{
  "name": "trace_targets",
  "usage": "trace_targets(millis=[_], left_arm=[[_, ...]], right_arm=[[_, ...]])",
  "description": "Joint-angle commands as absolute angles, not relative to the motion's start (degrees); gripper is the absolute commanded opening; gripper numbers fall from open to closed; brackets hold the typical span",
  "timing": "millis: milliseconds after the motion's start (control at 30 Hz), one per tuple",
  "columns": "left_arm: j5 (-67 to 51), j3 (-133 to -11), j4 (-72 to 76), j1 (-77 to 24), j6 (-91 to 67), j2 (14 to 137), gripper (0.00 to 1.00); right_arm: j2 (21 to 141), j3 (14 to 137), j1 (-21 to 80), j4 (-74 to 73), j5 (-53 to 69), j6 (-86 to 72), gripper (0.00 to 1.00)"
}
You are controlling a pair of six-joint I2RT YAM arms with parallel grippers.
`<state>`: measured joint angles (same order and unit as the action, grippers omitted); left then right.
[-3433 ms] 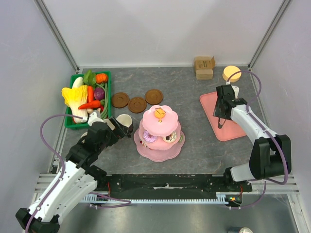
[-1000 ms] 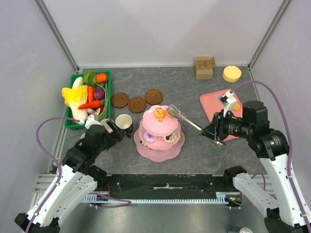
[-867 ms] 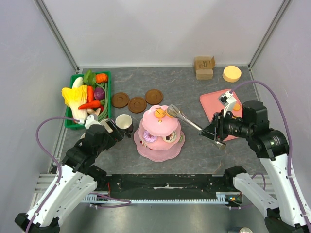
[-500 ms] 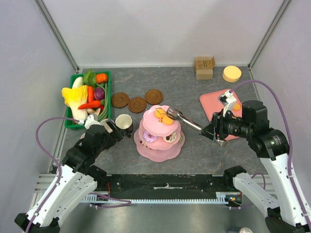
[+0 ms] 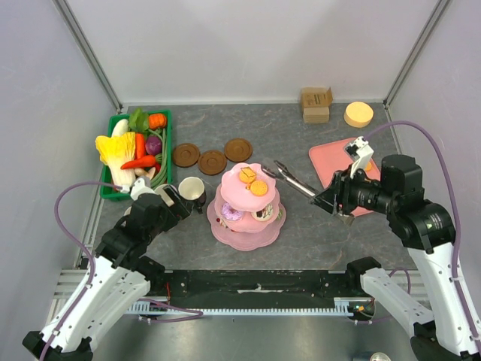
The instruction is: Serve the afternoon tea
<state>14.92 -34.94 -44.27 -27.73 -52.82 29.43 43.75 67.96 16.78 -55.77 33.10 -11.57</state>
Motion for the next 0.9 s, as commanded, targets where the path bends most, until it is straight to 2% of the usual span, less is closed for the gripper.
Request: trace_targets(millis=[0, 200, 433, 567, 867], left_arm=[[16.0, -35.8, -44.0, -27.7, -53.3, 28.2, 1.00], [14.9, -34.9, -41.0, -27.6, -53.8, 26.7, 0.99], [14.2, -37.2, -36.3, -27.7, -50.1, 28.0, 0.99], [11.7, -36.4, -30.6, -27.6, -48.5, 30.1, 0.99], [10.8, -34.5, -22.3, -27.6, -44.9, 37.4, 0.99]], right_arm=[[42.7, 72.3, 17.1, -51.8, 26.6, -14.1, 0.50], [43.1, 75.4, 17.1, -52.5, 9.6, -17.9, 0.50], [49.9, 71.0, 17.2, -53.7, -6.3, -22.7, 0.50], [54.6, 68.1, 17.1, -53.6, -20.2, -25.3, 0.50], [69.6, 66.3, 10.2, -50.1, -32.6, -22.9, 0.56]])
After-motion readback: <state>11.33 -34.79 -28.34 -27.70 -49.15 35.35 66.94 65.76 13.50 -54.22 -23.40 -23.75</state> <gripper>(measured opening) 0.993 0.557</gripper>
